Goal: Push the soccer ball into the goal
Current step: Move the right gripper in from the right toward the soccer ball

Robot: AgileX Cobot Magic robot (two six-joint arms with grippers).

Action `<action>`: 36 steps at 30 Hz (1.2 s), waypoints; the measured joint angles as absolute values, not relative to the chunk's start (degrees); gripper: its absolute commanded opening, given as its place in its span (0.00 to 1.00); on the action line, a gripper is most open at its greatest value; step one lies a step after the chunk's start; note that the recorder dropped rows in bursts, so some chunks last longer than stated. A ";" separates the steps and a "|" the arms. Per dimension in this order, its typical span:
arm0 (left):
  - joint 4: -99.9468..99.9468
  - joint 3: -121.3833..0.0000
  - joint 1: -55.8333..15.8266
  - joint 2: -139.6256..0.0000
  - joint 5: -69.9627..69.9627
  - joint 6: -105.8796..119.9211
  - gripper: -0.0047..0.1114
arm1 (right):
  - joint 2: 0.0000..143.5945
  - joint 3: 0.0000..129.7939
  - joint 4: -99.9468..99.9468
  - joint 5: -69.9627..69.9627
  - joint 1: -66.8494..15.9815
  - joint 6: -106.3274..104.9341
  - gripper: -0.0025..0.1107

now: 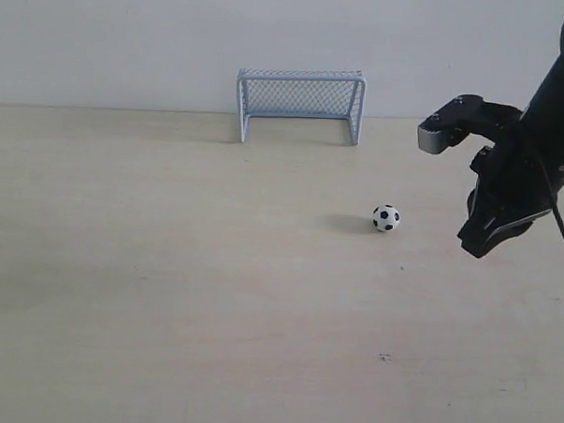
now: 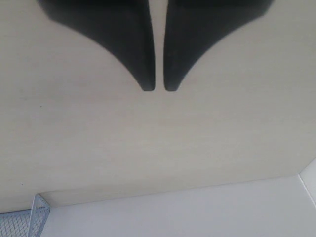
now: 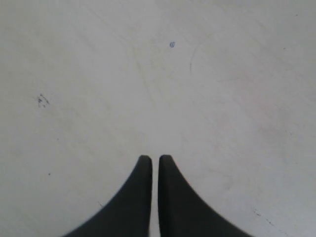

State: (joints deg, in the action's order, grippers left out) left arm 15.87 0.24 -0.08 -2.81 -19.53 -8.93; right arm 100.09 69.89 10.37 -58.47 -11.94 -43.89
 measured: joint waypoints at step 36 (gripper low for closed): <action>15.87 0.24 -0.08 -2.81 -19.53 -8.93 0.09 | 118.81 85.01 6.85 -65.09 -11.94 -47.29 0.02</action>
State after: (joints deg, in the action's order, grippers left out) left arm 15.87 0.24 -0.08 -2.81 -19.53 -8.93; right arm 118.81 85.01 6.85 -65.09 -11.94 -47.29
